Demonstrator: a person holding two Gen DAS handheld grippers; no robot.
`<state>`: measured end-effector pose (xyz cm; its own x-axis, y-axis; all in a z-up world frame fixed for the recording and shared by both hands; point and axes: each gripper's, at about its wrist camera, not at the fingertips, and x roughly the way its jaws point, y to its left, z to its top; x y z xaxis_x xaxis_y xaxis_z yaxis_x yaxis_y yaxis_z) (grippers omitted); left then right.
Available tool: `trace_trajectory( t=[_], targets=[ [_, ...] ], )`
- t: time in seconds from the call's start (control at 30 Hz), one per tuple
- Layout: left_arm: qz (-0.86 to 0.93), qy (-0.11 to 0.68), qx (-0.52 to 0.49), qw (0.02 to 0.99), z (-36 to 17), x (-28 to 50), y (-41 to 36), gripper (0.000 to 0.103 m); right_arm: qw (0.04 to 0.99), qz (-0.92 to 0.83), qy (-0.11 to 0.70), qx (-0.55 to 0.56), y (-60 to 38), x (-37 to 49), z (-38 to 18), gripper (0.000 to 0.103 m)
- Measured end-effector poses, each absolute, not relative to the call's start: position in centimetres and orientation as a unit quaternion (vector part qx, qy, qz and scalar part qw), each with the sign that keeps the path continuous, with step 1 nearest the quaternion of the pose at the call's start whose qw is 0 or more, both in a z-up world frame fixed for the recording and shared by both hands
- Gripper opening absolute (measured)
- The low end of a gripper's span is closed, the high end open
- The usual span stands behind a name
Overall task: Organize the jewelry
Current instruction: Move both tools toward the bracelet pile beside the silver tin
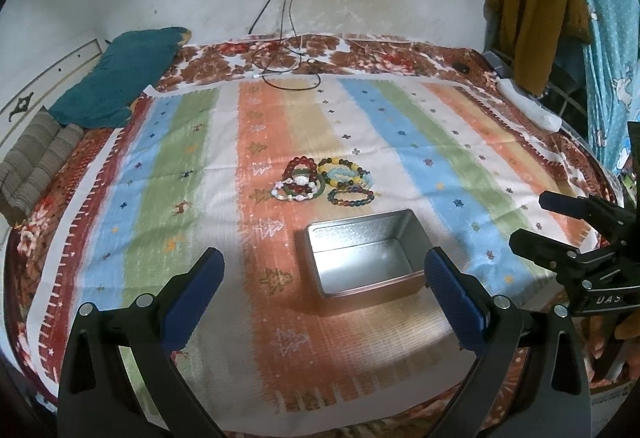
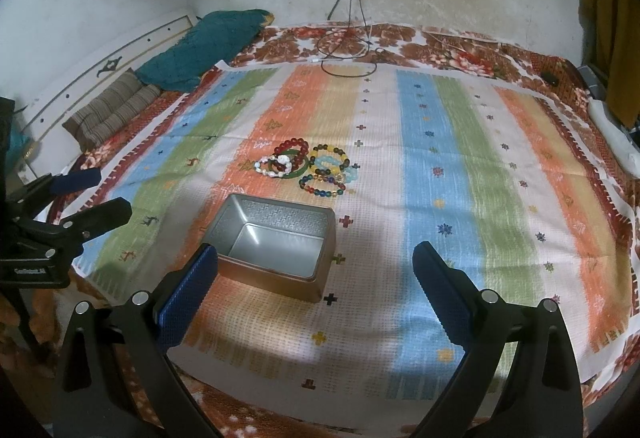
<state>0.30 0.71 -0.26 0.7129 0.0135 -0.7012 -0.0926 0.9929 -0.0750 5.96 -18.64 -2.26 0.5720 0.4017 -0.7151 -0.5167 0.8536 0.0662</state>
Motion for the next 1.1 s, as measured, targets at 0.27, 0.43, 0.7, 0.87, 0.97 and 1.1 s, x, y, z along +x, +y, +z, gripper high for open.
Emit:
trace_trajectory(
  t=[0.27, 0.43, 0.7, 0.87, 0.97, 1.1],
  targets=[
    [0.032, 0.382, -0.053, 0.922, -0.4, 0.3, 0.7, 0.097, 0.883, 0.257, 0.386, -0.073, -18.6, 5.9, -2.6, 0.099],
    [0.033, 0.383, -0.053, 0.922, -0.4, 0.3, 0.7, 0.097, 0.883, 0.255, 0.388, -0.073, -18.6, 6.0, -2.7, 0.099],
    [0.038, 0.388, -0.060, 0.919, -0.8, 0.6, 1.1, 0.097, 0.880, 0.255, 0.394, -0.073, -18.5, 6.4, -2.8, 0.099],
    [0.046, 0.400, -0.052, 0.914, -1.2, 1.6, 0.8, 0.097, 0.878, 0.249, 0.400, -0.083, -17.7, 7.1, -3.3, 0.099],
    [0.052, 0.410, -0.050, 0.909, -1.4, 2.3, 1.0, 0.097, 0.874, 0.247, 0.410, -0.080, -17.3, 8.1, -3.5, 0.099],
    [0.056, 0.423, -0.058, 0.903, -1.7, 3.5, 1.8, 0.097, 0.867, 0.251, 0.426, -0.070, -17.1, 9.4, -3.7, 0.099]
  ],
)
